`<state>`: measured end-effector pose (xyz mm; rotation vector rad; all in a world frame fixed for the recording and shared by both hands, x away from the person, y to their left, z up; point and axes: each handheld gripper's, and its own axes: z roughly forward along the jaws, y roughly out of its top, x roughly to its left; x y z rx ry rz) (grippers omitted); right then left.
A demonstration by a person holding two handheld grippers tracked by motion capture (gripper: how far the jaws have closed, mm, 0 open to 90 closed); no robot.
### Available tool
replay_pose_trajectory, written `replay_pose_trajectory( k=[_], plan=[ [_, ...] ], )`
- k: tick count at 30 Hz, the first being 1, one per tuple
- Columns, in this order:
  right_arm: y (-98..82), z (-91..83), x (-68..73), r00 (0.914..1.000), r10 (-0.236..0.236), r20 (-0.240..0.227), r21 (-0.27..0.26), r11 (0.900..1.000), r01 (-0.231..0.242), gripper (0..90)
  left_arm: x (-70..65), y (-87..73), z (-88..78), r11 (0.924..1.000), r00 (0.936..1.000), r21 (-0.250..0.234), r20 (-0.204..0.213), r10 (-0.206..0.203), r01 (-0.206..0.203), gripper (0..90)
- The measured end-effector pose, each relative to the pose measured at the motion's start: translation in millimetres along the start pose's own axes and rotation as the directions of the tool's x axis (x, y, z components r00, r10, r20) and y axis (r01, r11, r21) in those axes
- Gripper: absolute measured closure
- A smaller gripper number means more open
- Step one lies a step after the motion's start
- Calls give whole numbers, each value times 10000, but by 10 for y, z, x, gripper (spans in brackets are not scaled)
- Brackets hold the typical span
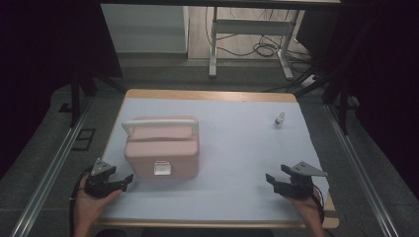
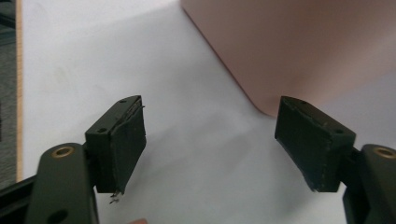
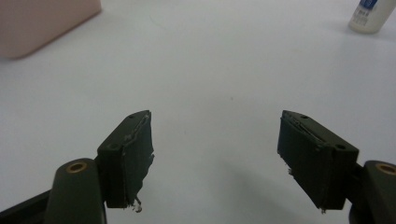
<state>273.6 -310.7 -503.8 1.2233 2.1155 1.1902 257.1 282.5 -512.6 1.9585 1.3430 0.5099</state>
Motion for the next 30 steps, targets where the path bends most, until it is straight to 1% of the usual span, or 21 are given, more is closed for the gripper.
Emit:
replay_pose_trajectory(
  k=[2,4,5,7,8,9,10,12,14,15,18,19,21,22,23,24,25,26,27,28,30],
  plan=[
    [-14,13,-17,10000,15,-89,148,9999,-14,270,-3,0,0,10000,10000,-38,51,-11,12,268],
    [-29,25,-28,9997,179,-138,160,9997,-177,324,-14,-7,0,10000,10000,-87,91,-34,34,283],
    [-32,15,-9,9998,77,-178,-20,10000,-77,347,-17,-11,4,9999,9999,-100,138,-13,15,287],
    [-29,13,3,9998,-11,-203,-56,10000,10,347,-17,-21,15,9999,10000,-102,83,23,-23,294],
    [-23,5,16,9992,-138,-383,-83,9999,135,363,-17,-12,26,9999,10000,-106,52,63,-63,317],
    [-23,5,16,9992,-138,-383,-83,9999,135,363,-17,-12,26,9999,10000,-106,52,63,-63,329],
    [-7,-7,24,9985,-256,-483,-235,9994,245,391,-31,-3,28,9998,9999,-131,54,144,-144,344],
    [10,-18,31,9982,-328,-511,-282,9991,314,416,-35,0,20,9998,9999,-141,67,139,-138,353],
    [30,-37,46,9971,-424,-636,-379,9985,401,451,-32,6,-8,9997,9998,-262,209,-11,16,378],
    [28,-43,45,9963,-323,-803,-381,9988,293,457,-26,9,-14,9992,9997,-365,223,-138,146,395],
    [-15,-43,-8,9950,-8,-997,-354,9994,-27,479,-14,21,1,9990,9997,-383,99,-242,246,480],
    [-15,-43,-8,9950,-8,-997,-354,9994,-27,479,-15,24,13,9989,9996,-389,75,-260,262,480],
    [-24,-41,-25,9952,-73,-979,-422,9991,31,476,-30,38,33,9992,9995,-329,-212,-254,247,535],
    [-28,-39,-34,9960,-135,-887,-437,9990,97,468,-27,44,30,9991,9987,-293,-413,-311,299,598],
    [-28,-39,-34,9960,-135,-887,-437,9990,97,468,-27,44,30,9991,9987,-293,-413,-311,299,630],
    [-32,-37,-34,9963,-117,-853,-411,9991,82,468,-19,39,18,9987,9981,-320,-457,-405,391,630],
    [-36,-33,-33,9960,-109,-889,-354,9993,78,467,-11,29,2,9979,9973,-392,-510,-526,506,670],
    [-49,-24,-30,9961,-153,-868,-275,9995,130,466,2,10,-31,9970,9965,-460,-532,-643,619,757],
    [-49,-24,-30,9961,-153,-868,-275,9995,130,466,2,10,-31,9970,9965,-460,-532,-643,619,799],
    [-54,-21,-34,9963,-150,-849,-227,9997,131,465,6,3,-40,9973,9966,-441,-546,-614,591,799],
    [-57,-23,-51,9967,-102,-800,-229,9997,84,465,11,-3,-45,9976,9970,-391,-509,-586,566,860]
  ],
)
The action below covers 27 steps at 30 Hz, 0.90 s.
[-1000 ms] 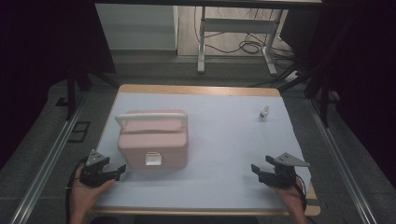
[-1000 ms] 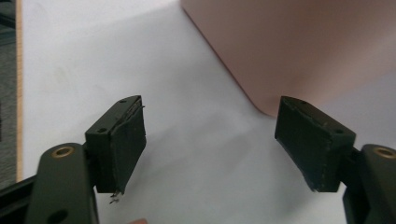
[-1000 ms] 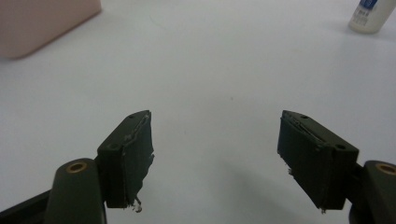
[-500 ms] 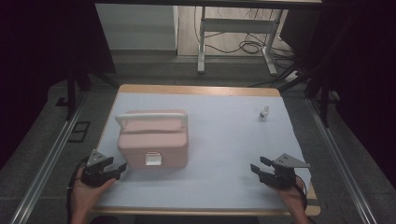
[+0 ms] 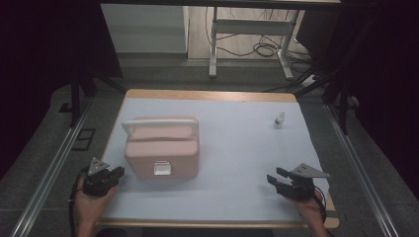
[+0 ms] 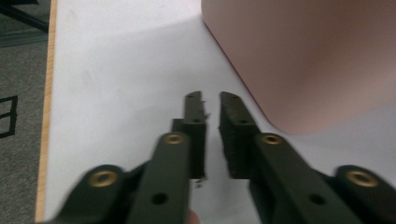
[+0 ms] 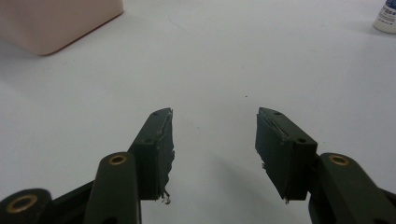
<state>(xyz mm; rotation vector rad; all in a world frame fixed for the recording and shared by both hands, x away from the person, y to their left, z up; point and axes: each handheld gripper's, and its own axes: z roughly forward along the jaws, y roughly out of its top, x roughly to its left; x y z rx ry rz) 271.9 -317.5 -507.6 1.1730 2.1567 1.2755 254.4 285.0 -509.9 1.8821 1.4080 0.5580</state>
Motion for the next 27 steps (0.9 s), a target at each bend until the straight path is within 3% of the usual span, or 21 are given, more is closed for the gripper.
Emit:
replay_pose_trajectory(
  k=[7,13,20,27],
  plan=[
    [-24,-9,-56,9995,217,224,15,9998,-217,459,-32,27,25,9997,9989,139,425,194,-200,900],
    [-15,-23,-44,9993,228,303,-40,9997,-227,458,50,191,16,9999,9978,-39,649,158,-155,900],
    [-34,-43,-76,9990,291,339,71,9995,-294,455,120,382,160,9984,9961,281,746,476,-498,900],
    [-37,-45,-60,9989,258,387,32,9997,-259,451,164,464,246,9976,9950,459,880,467,-509,900]
  ],
)
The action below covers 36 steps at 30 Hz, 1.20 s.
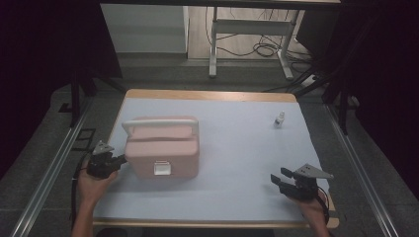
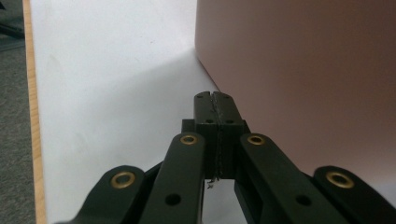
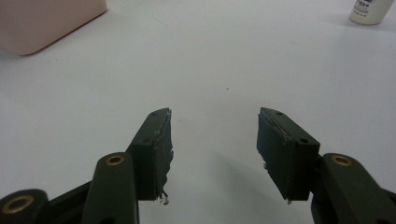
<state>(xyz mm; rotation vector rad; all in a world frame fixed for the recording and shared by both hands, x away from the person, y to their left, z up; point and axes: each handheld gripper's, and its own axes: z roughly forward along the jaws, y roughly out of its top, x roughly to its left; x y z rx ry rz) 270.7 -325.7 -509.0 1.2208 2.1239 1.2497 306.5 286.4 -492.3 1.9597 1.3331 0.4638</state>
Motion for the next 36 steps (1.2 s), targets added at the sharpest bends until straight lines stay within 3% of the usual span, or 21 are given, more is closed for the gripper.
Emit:
replay_pose_trajectory(
  k=[7,16,21,29,36],
  plan=[
    [3,44,27,9998,-140,-137,147,9998,142,445,-46,113,86,9997,9993,174,325,188,-194,900],
    [-1,36,14,9993,50,-360,-29,10000,-51,445,-92,137,165,9991,9997,345,98,241,-244,900],
    [9,29,51,9989,6,-474,-228,9997,-17,446,-128,147,196,9992,9996,377,-232,162,-153,900],
    [35,105,150,9976,-511,-465,-160,9986,504,446,-143,166,144,9992,9996,375,-217,174,-165,900],
    [38,48,127,9983,-486,-330,-307,9984,476,450,-103,207,173,9989,9995,356,-120,297,-293,900]
  ],
)
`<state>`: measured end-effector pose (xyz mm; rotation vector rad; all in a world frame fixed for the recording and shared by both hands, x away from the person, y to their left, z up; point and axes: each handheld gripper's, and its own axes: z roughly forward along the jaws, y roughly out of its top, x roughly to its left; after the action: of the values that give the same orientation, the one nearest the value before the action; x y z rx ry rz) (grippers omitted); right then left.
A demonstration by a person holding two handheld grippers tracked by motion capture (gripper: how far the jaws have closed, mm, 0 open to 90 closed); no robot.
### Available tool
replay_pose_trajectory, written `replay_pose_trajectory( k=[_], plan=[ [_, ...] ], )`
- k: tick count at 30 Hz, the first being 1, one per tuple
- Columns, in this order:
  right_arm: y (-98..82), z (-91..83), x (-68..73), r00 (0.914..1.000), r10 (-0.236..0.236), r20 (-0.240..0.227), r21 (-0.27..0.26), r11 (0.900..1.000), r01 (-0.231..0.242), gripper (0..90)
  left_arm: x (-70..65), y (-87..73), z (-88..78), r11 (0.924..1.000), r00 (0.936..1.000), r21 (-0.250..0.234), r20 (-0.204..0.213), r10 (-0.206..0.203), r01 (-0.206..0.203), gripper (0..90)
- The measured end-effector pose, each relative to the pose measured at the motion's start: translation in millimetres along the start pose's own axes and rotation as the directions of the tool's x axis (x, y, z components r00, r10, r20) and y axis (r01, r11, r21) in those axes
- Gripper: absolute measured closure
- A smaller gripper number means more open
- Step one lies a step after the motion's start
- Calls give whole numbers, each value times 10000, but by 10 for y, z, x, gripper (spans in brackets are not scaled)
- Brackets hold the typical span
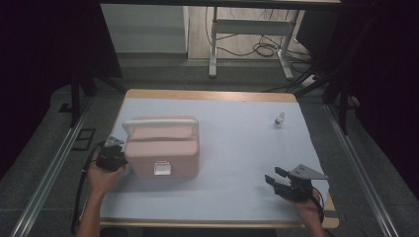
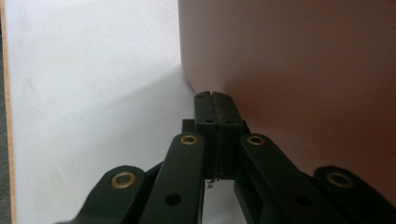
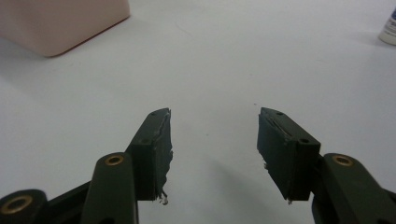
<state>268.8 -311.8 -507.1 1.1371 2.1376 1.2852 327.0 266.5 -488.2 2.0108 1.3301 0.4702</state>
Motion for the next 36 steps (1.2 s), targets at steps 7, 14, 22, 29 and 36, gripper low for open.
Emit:
replay_pose_trajectory(
  k=[7,14,22,29,36],
  plan=[
    [-14,-53,-52,9994,176,312,-137,9998,-172,453,-3,77,59,9999,9999,55,34,125,-125,900],
    [-3,-78,-55,9991,194,376,-263,9995,-184,453,-112,201,129,9993,9993,65,126,355,-355,900],
    [-4,-104,-87,9934,560,999,-573,9971,-505,458,-270,334,234,9976,9972,161,331,671,-677,900],
    [-9,-119,-110,9910,779,1084,-664,9953,-709,459,-413,404,301,9954,9942,178,539,928,-939,900],
    [-9,-102,-97,9920,699,1047,-532,9965,-646,458,-602,436,361,9918,9877,242,971,1225,-1254,900]
  ],
)
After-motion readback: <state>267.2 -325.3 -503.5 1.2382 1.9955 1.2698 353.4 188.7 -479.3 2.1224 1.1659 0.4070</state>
